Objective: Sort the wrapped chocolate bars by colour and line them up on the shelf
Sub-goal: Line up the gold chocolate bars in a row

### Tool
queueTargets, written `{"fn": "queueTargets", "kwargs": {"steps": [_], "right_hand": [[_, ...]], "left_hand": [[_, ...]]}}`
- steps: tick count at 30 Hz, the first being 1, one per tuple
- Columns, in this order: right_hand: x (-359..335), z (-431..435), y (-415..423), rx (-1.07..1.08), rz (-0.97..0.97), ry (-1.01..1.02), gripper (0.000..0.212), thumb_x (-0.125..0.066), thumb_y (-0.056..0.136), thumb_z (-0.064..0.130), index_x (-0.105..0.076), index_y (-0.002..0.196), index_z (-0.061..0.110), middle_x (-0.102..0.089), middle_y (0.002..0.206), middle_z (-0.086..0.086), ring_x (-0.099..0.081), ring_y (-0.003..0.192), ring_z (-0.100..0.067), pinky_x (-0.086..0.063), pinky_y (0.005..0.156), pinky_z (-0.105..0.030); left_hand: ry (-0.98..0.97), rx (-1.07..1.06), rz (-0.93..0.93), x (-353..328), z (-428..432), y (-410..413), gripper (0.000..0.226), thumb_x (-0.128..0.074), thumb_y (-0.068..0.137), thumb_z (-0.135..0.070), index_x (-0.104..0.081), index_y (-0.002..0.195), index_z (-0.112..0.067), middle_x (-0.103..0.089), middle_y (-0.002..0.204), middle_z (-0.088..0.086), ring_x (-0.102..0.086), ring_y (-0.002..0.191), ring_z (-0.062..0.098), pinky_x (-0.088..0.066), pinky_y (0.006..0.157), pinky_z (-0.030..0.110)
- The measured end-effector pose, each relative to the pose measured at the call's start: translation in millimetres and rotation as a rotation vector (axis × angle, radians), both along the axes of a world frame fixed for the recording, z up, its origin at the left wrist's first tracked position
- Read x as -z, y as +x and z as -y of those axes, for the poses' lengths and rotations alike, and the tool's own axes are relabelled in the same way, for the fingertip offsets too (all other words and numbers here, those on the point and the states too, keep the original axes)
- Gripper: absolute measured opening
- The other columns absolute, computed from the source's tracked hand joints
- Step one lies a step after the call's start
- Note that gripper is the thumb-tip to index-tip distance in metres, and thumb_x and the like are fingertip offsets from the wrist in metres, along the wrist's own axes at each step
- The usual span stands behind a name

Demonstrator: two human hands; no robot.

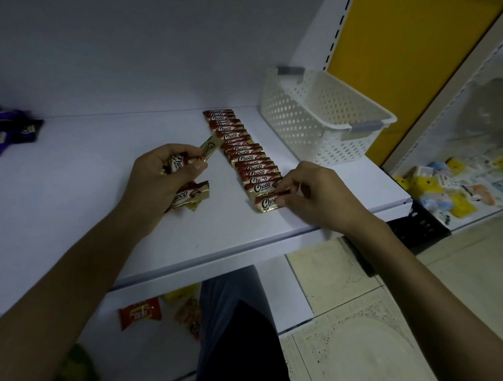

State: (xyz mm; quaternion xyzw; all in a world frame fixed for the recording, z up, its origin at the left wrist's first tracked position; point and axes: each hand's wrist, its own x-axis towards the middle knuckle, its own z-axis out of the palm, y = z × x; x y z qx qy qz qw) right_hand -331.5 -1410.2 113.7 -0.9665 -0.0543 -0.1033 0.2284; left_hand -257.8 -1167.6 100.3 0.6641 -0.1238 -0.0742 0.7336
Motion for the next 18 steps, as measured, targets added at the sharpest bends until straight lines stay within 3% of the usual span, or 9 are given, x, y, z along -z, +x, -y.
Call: {"fn": "queueTargets", "kwargs": {"steps": [3,7,14,18], "right_hand": [[4.2,0.7,7.4,0.032,0.045,0.006,0.016,-0.076,0.077,0.019,-0.074,0.092,0.018,-0.058,0.085,0.001,-0.053,0.075,-0.012,-0.039,0.068,-0.023],[7.6,0.3,10.5,-0.001,0.076,-0.032,0.02,-0.076,0.077,0.021,-0.074,0.097,0.018,-0.056,0.085,0.006,-0.051,0.075,-0.01,-0.036,0.065,-0.016],[4.2,0.5,14.7,-0.051,0.048,-0.113,0.015,-0.074,0.079,0.017,-0.073,0.094,0.017,-0.05,0.086,0.011,-0.042,0.064,0.003,-0.033,0.07,-0.024],[7.4,-1.2,18.2,-0.028,0.124,-0.121,0.012,-0.071,0.08,0.014,-0.071,0.091,0.017,-0.052,0.087,0.009,-0.045,0.07,-0.003,-0.037,0.074,-0.03]], "left_hand": [[0.014,0.0,-0.005,1.2,0.3,0.5,0.015,-0.065,0.086,-0.007,-0.066,0.1,-0.012,-0.064,0.086,0.007,-0.065,0.052,0.016,-0.049,0.043,0.024],[0.031,0.0,0.008,3.7,-1.0,2.2,0.015,-0.066,0.085,-0.009,-0.067,0.099,-0.015,-0.064,0.088,0.008,-0.065,0.054,0.018,-0.05,0.045,0.025],[0.045,0.0,0.018,6.8,-2.6,5.3,0.014,-0.068,0.085,-0.01,-0.069,0.097,-0.018,-0.064,0.087,0.008,-0.065,0.058,0.021,-0.05,0.047,0.027],[0.04,0.014,0.018,7.3,-2.6,5.8,0.014,-0.069,0.084,-0.011,-0.07,0.095,-0.02,-0.063,0.087,0.01,-0.064,0.064,0.026,-0.052,0.051,0.029]]}}
